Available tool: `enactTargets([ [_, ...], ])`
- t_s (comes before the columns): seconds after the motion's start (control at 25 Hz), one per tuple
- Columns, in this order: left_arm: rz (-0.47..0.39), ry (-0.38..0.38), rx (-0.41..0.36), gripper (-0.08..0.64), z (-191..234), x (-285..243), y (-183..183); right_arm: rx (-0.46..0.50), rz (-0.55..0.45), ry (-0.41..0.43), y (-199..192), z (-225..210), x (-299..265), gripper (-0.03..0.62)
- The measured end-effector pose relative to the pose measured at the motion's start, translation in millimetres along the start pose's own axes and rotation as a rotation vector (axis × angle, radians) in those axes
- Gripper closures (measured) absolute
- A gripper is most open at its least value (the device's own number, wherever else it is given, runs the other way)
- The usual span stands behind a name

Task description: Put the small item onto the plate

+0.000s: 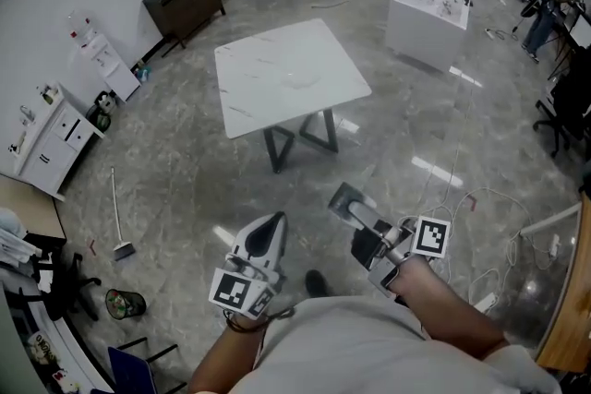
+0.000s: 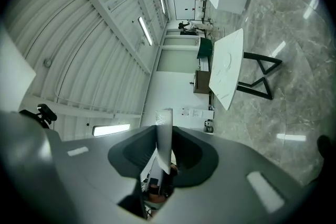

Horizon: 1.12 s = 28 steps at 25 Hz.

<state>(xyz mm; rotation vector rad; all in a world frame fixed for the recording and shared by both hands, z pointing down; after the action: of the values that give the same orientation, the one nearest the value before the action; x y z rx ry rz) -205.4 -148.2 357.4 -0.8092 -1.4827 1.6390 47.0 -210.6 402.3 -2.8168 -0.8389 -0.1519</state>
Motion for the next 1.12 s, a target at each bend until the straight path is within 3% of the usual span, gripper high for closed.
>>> enactTargets([
  [0.2, 0.016, -0.033, 0.007, 0.556, 73, -42, 7, 0.001, -0.045, 0.019, 29, -8, -69, 0.500],
  [0.56, 0.013, -0.041, 0.007, 0.555, 137, -119, 12, -0.002, -0.027, 0.017, 107, -37, -149, 0.500],
  [0.8, -0.006, 0.006, -0.030, 0.557, 188, -215, 17, 0.001, 0.030, 0.038, 212, -71, -213, 0.501],
  [1.12, -0.009, 0.053, -0.097, 0.557, 236, -385, 16, -0.020, 0.084, 0.058, 383, -104, -281, 0.502],
])
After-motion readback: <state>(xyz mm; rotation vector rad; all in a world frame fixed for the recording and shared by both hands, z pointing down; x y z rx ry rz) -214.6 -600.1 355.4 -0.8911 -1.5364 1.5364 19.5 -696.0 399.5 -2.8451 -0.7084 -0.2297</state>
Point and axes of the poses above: the fingertips, and each gripper's own axes: x backward along the fingers, z to its left, y out of its top, the point moved 9 cm from there along x, backward along the fingers, and after that the axes turned 1 degree about -y, right-handed, at the moved point
